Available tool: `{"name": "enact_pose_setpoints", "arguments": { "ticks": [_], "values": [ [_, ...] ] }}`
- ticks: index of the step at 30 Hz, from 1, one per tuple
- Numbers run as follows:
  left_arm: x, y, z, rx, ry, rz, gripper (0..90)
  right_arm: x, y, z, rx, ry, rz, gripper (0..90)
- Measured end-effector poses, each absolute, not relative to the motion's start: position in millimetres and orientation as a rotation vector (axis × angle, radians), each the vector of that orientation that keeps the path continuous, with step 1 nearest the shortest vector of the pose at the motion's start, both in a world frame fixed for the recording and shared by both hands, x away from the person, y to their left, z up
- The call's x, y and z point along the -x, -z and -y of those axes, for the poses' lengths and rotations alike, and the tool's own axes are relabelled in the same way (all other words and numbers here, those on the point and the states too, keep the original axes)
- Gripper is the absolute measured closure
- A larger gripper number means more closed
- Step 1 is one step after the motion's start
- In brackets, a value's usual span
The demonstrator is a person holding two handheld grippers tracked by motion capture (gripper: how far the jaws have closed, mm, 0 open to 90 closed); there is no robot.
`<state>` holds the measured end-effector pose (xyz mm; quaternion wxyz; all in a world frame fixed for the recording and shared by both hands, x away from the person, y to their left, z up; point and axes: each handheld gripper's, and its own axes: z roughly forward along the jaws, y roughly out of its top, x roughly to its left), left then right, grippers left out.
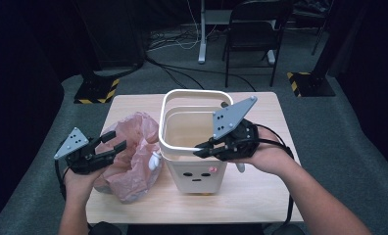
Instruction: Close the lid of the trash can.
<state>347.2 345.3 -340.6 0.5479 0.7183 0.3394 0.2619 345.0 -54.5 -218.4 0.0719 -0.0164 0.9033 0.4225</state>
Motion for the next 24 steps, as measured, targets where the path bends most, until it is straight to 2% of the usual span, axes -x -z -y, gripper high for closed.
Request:
{"name": "enact_pose_setpoints", "arguments": {
  "ticks": [24],
  "values": [
    [-346.7,340.1,-346.2,-1.697,-0.622,-0.805,43.7,-338.4,218.3,47.4,0.101,-1.204,-2.761,84.2]
  ]
}}
